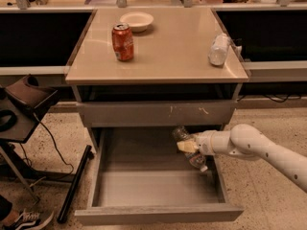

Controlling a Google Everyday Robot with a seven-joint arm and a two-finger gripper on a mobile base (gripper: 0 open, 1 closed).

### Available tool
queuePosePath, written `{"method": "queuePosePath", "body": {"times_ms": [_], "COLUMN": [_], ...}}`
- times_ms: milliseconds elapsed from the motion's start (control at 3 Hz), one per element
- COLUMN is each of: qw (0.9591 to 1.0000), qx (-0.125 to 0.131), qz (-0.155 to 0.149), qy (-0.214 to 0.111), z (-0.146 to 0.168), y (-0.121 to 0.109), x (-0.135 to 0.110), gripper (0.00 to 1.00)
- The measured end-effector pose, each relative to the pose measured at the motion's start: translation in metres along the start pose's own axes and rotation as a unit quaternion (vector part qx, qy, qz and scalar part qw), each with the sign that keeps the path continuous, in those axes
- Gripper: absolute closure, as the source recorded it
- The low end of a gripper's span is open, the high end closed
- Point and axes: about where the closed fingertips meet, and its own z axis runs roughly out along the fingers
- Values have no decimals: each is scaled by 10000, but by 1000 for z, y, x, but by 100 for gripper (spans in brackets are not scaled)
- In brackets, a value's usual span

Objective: Pick water bottle from middle drawer and place on counter

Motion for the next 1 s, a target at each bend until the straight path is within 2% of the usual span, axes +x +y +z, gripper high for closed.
{"method": "queuePosePath", "body": {"times_ms": [667,1000], "qw": [10000,9998], "qx": [-23,-101], "qz": [-33,-152], "qy": [-47,-68], "z": [1,-4], "y": [-1,4], "x": [1,-1], "gripper": [100,100]}}
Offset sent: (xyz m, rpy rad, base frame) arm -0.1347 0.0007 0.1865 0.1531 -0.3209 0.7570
